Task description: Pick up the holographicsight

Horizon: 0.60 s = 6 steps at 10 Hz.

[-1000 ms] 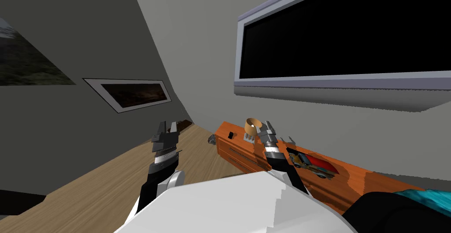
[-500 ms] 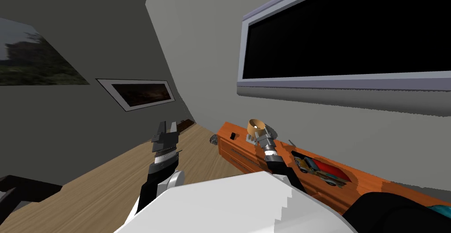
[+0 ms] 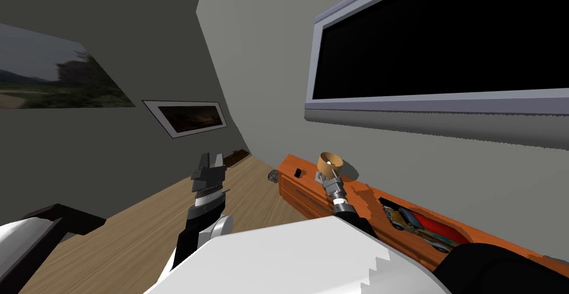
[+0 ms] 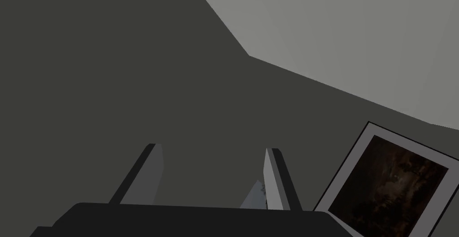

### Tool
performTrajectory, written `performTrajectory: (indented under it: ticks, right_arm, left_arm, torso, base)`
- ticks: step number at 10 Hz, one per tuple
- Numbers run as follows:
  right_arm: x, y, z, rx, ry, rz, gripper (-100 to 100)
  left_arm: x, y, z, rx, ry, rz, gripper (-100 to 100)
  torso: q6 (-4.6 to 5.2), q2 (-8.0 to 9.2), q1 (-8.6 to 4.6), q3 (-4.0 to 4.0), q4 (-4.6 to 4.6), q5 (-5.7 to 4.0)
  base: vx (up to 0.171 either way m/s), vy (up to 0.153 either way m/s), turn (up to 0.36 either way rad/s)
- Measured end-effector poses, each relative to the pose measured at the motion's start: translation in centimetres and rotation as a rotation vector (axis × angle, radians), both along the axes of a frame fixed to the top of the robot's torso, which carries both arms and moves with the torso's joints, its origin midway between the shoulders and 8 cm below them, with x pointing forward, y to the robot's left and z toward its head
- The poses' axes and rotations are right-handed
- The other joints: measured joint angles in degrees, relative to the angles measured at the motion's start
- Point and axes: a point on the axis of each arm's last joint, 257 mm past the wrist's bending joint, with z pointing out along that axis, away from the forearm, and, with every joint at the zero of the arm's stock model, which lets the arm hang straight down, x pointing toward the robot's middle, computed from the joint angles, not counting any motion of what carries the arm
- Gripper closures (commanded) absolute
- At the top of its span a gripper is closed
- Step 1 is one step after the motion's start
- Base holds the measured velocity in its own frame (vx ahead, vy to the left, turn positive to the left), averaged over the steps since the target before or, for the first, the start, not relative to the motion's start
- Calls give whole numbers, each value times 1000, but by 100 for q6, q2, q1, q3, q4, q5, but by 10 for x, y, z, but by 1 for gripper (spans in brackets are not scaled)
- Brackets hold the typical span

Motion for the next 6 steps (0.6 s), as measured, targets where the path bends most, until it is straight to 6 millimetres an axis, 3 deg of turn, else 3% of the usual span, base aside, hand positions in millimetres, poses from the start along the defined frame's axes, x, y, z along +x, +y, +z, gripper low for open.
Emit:
performTrajectory:
  ticks: [3, 6]
  right_arm:
    - [-13, -4, -43, 121, 83, -13, -100]
    - [-15, -5, -47, 148, 91, -17, -100]
  left_arm:
    - [0, 0, 0, 0, 0, 0, 0]
    - [0, 0, 0, 0, 0, 0, 0]
  torso:
    - [1, 4, -7, 2, 1, 0]
    - [2, 12, -17, 7, 3, -2]
  base:
    - [22, 27, 78]
    - [0, 0, 0]
